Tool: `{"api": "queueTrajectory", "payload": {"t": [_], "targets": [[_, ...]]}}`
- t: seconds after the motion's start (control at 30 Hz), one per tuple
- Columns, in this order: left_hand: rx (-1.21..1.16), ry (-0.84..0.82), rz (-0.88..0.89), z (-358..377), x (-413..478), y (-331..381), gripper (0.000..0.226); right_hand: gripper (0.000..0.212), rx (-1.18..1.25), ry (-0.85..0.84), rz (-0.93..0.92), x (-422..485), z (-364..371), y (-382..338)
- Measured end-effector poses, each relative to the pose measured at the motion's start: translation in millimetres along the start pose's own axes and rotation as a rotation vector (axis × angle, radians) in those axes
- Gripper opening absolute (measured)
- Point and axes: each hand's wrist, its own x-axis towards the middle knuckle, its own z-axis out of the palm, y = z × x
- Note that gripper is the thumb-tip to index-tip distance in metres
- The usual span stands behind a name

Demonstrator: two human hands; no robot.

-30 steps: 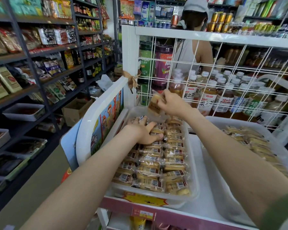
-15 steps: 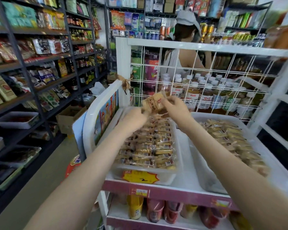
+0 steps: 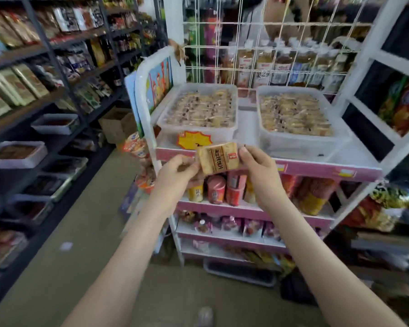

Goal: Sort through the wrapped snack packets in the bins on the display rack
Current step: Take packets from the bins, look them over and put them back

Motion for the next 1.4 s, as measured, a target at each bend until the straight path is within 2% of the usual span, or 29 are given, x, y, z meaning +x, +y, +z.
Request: {"api": "queueTrajectory", "payload": {"t": [0.17, 0.3, 0.47, 0.67, 0.77, 0.83, 0.9, 1.0, 1.07, 1.13, 1.23, 1.3, 1.4], "targets": [[0.158, -0.046, 0.083, -6, -49, -32, 0.006, 0.02, -0.007, 0.13, 0.078, -51, -5, 19], [0.116, -0.003, 0.167, -9, -69, -43, 0.029, 0.015, 0.092, 0.122, 0.087, -72, -4, 19], [0.127, 0.037, 0.208, -16, -87, -56, 0.033, 0.021, 0.213, 0.097, 0.232, -84, 1, 29], [0.168, 0.038, 0.2, -24, -97, -62, 0.047, 0.025, 0.26, 0.106, 0.27, -104, 11, 31], [0.175, 0.036, 0.134, -20, -98, -57, 0.054, 0.021, 0.193, 0.173, 0.199, -109, 13, 25], [0.243, 0.055, 0.124, -16, -103, -47, 0.051, 0.017, 0.143, 0.227, 0.129, -113, 17, 18], [0.126, -0.052, 0.102, -9, -108, -39, 0.048, 0.014, 0.041, 0.218, 0.027, -121, 26, 8], [-0.184, -0.207, -0.028, 1, -111, -28, 0.061, 0.016, -0.115, -0.012, -0.155, -136, 44, -5], [-0.242, -0.213, -0.008, -1, -108, -23, 0.064, 0.024, -0.173, -0.15, -0.227, -142, 53, -8], [-0.26, -0.211, 0.026, -8, -103, -20, 0.061, 0.027, -0.158, -0.183, -0.243, -143, 53, -10], [-0.223, -0.241, 0.04, -18, -96, -21, 0.063, 0.028, -0.102, -0.165, -0.253, -139, 43, -15], [-0.197, -0.207, 0.045, -21, -91, -23, 0.053, 0.029, -0.081, -0.137, -0.266, -134, 38, -17], [-0.241, -0.188, -0.001, -25, -86, -25, 0.041, 0.027, -0.114, 0.051, -0.181, -119, 28, -13]]}}
